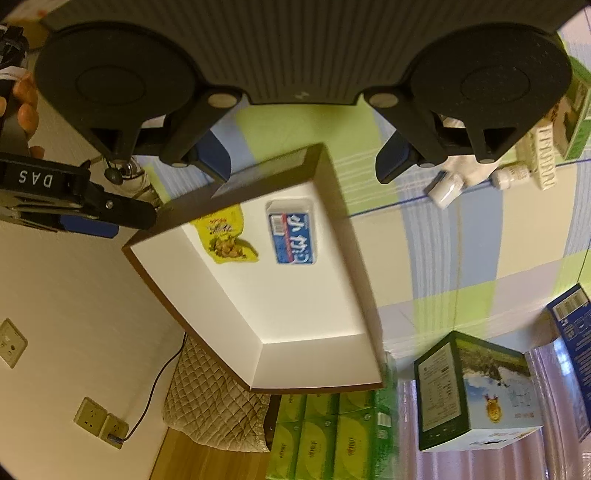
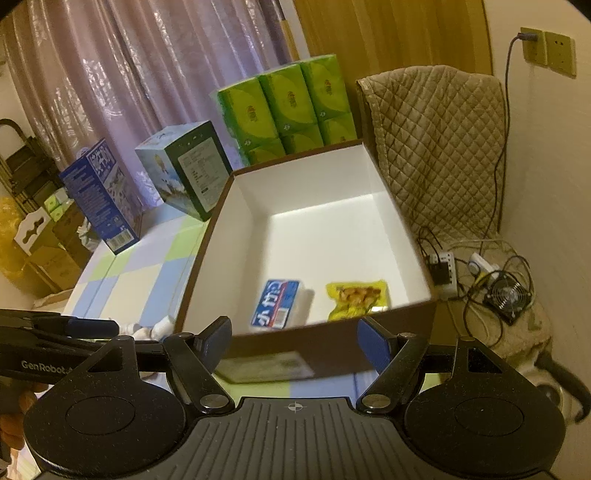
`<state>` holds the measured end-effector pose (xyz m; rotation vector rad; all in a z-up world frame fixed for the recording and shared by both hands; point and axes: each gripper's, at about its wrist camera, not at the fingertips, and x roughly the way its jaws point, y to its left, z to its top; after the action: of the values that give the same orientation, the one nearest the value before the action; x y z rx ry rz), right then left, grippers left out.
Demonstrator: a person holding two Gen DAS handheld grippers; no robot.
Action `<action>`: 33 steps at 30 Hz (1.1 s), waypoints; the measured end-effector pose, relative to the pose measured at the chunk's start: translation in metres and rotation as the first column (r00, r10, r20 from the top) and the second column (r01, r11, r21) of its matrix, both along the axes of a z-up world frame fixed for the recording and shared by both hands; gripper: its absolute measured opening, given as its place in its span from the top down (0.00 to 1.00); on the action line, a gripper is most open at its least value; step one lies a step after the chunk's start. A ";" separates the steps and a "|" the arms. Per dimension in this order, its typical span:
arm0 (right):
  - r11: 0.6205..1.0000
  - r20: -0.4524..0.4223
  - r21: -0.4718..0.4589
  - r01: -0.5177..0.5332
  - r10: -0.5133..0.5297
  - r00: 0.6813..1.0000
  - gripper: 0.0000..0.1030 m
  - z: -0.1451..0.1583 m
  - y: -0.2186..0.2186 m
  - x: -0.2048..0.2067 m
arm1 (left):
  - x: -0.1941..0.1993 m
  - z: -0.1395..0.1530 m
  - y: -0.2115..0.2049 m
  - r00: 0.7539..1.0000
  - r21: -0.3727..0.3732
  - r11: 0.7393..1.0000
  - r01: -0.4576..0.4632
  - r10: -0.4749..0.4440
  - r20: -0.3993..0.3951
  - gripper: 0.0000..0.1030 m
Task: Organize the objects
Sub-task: 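Withdraw both tools from the box back toward the table items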
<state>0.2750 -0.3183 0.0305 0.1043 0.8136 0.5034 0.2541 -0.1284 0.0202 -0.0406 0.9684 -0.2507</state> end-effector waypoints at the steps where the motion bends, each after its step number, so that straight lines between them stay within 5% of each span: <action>1: 1.000 -0.003 -0.001 0.004 -0.004 1.000 0.30 0.000 0.004 -0.006 | -0.004 0.001 0.006 1.000 -0.003 1.000 0.001 -0.001 -0.001 0.20; 18: 1.000 -0.079 -0.018 -0.025 0.023 0.997 0.30 -0.016 0.080 -0.082 | -0.070 -0.007 0.117 0.998 -0.001 0.999 -0.046 0.046 -0.032 0.20; 33: 0.997 -0.126 -0.010 -0.081 0.079 0.989 0.30 -0.039 0.128 -0.107 | -0.102 -0.003 0.192 0.988 0.030 0.988 -0.154 0.154 -0.013 0.20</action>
<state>0.1683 -0.1907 -0.0085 0.0901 0.9478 0.5705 0.1525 0.0636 0.0173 -0.0905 0.9786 -0.0938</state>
